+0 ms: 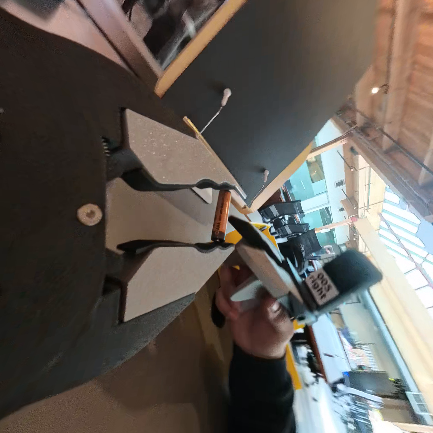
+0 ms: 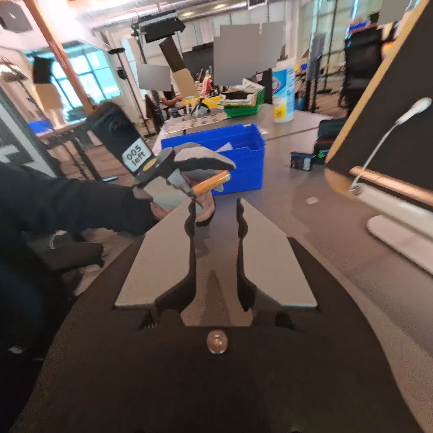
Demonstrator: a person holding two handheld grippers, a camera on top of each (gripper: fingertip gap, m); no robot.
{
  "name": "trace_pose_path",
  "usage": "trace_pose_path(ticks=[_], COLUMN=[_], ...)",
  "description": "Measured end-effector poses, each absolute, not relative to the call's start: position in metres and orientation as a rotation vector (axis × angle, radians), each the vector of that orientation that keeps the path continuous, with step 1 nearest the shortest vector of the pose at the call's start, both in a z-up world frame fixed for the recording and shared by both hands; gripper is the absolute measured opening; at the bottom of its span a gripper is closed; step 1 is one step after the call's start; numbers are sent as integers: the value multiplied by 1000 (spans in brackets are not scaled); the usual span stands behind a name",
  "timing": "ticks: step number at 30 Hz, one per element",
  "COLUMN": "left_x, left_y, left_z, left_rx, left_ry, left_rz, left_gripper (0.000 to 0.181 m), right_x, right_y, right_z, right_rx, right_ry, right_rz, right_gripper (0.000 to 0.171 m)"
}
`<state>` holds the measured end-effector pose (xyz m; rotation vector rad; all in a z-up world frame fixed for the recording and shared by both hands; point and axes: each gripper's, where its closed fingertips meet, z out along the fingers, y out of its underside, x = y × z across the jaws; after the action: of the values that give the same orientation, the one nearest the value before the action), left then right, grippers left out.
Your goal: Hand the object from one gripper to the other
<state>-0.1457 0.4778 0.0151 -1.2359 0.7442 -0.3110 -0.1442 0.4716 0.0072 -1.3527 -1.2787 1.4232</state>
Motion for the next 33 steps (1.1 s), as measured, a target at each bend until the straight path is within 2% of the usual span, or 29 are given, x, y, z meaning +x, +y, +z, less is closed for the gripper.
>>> trace_pose_path(ticks=[2,6,13,33], left_x=[-136,-130,-132,-134], left_y=[468,464,463,473], left_z=[11,7,10,4], left_rx=[-1166,-1065,-986,-993], left_ry=[832,934,975,976], left_rz=[-203,14,167,257], left_gripper=[43,42,42,42], right_x=[-154,-163,-169,-162], right_y=[463,445,443,456], right_z=[-1,0,5,2], right_rx=[-1403,-1450,-1456,-1506], right_ry=[-1298,-1311,-1271,-1225], right_rz=[1486,1671,1780,1735], right_gripper=[38,19,10,15])
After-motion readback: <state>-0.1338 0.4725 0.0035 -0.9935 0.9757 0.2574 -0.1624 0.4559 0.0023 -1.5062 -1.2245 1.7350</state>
